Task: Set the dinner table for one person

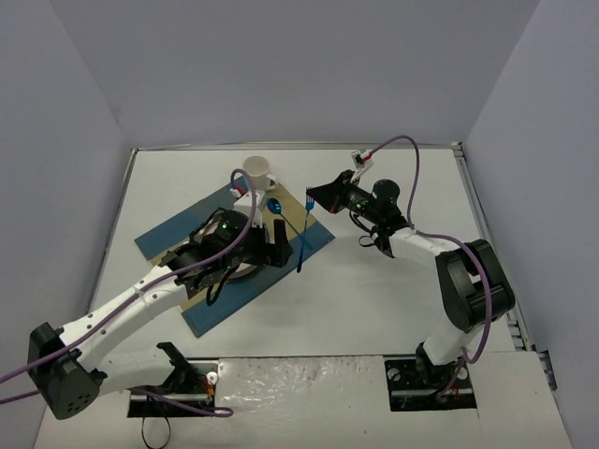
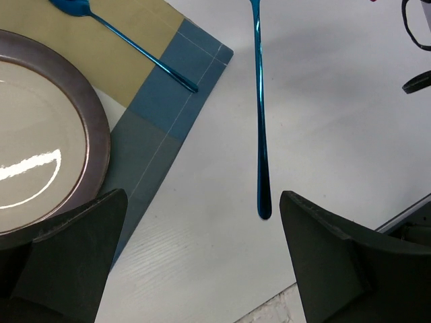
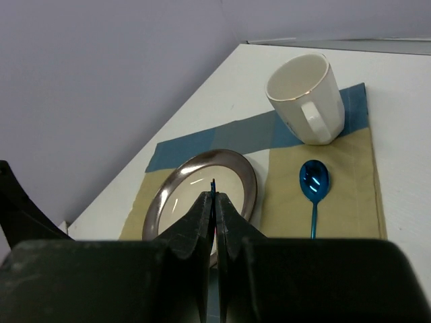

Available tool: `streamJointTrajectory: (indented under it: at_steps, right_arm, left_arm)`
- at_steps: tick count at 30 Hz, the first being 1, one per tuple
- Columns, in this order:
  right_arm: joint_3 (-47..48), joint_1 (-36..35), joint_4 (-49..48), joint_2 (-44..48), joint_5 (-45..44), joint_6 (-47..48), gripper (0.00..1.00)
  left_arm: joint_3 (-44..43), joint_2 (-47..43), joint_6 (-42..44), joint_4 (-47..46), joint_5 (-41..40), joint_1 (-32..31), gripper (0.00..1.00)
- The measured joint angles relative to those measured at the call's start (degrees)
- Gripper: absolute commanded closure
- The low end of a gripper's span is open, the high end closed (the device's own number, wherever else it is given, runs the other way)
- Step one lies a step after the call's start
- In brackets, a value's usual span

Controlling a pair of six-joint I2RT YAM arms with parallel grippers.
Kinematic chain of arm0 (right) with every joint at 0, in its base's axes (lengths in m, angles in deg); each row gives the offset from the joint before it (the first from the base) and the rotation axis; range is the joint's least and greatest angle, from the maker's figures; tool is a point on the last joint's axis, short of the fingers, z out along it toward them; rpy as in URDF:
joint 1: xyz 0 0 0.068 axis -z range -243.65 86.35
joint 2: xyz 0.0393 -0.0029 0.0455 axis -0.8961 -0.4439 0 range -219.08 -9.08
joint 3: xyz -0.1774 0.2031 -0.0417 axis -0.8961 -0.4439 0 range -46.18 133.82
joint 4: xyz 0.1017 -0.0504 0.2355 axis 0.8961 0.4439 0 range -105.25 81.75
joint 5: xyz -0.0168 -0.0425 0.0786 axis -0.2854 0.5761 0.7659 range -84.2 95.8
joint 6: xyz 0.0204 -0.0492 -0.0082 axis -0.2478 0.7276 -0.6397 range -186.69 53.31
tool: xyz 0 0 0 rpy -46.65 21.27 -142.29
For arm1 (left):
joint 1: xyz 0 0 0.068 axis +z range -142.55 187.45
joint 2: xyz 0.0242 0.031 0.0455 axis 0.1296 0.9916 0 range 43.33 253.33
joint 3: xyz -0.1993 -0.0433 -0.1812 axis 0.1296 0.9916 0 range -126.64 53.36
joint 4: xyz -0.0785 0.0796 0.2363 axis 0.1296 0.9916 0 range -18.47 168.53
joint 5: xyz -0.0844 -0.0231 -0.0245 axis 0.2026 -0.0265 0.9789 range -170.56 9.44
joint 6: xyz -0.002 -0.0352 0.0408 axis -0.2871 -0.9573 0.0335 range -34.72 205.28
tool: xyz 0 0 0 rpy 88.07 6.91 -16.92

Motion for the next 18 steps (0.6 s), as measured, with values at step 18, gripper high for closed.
streamJointTrajectory:
  at_steps: [18]
  right_arm:
    - [-1.5,-3.2,-5.4,-0.4,0.2,-3.8,1.00]
  left_arm:
    - [-9.2,15.2,-2.8,-5.9,-8.4,-4.8,0.32]
